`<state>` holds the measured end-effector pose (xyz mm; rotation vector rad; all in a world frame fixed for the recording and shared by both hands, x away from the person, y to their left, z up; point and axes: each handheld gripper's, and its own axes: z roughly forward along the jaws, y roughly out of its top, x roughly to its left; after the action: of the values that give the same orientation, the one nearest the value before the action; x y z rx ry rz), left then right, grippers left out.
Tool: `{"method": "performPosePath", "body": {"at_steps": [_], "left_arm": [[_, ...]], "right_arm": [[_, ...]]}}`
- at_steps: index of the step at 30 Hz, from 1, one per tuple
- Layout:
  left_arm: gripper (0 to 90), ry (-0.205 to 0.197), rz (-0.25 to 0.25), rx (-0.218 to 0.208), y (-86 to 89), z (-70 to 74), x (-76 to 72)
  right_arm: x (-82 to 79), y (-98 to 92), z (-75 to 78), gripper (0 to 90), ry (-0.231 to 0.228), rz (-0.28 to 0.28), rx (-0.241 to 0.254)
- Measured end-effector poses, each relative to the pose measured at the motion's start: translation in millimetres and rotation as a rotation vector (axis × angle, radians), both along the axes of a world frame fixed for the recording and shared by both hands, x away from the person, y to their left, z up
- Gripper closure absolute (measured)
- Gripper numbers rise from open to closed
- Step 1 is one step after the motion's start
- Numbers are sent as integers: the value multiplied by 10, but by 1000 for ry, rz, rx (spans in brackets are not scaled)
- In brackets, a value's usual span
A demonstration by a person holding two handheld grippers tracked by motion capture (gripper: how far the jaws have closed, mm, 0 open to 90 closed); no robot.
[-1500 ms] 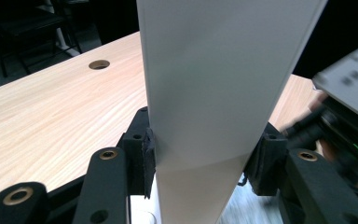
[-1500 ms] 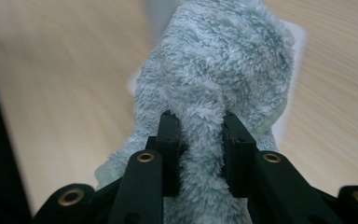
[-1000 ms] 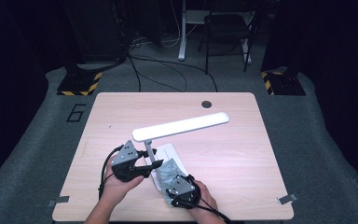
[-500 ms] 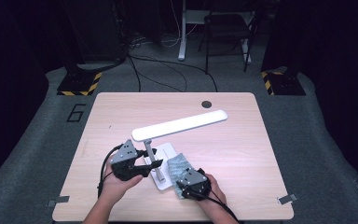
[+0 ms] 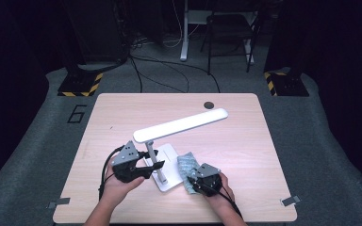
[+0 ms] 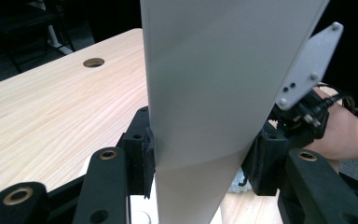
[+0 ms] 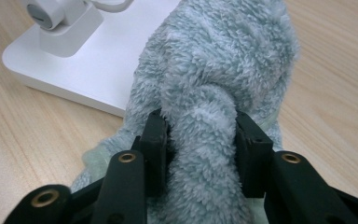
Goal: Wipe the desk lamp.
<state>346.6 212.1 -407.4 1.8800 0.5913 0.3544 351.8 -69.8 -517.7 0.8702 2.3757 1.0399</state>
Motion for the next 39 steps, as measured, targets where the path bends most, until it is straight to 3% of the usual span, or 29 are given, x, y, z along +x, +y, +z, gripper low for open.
{"method": "performPosePath", "body": {"at_steps": [2,6,10,15,18,21,24,30,31,34,35,39], "left_arm": [[524,4,-10,6,8,4,2],[523,1,-25,6,10,3,4],[523,-3,-27,-2,0,-1,-2],[522,8,-36,-14,-11,-10,-17],[522,4,-47,-21,-26,-18,-29],[521,-1,-67,-20,-51,-19,-37],[522,3,-90,-19,-79,-17,-50],[520,0,-131,-28,-129,-25,-68],[520,2,-143,-26,-134,-24,-71],[520,1,-158,-28,-157,-25,-87],[519,5,-166,-22,-155,-20,-92],[519,5,-179,-26,-154,-25,-96]], "right_arm": [[16,-29,15,635,23,-20,7],[46,-151,51,655,22,-39,-32],[35,-302,79,688,39,-75,-21],[-27,-408,86,699,43,-121,47],[-67,-425,154,700,18,-126,91],[-130,-397,252,699,-18,-92,147],[-215,-306,330,698,-46,-37,168],[-315,-84,327,684,-13,39,183],[-298,-72,312,676,-15,66,172],[-282,0,222,631,9,63,157],[-258,6,192,594,1,75,131],[-237,34,123,367,6,25,121]]}}
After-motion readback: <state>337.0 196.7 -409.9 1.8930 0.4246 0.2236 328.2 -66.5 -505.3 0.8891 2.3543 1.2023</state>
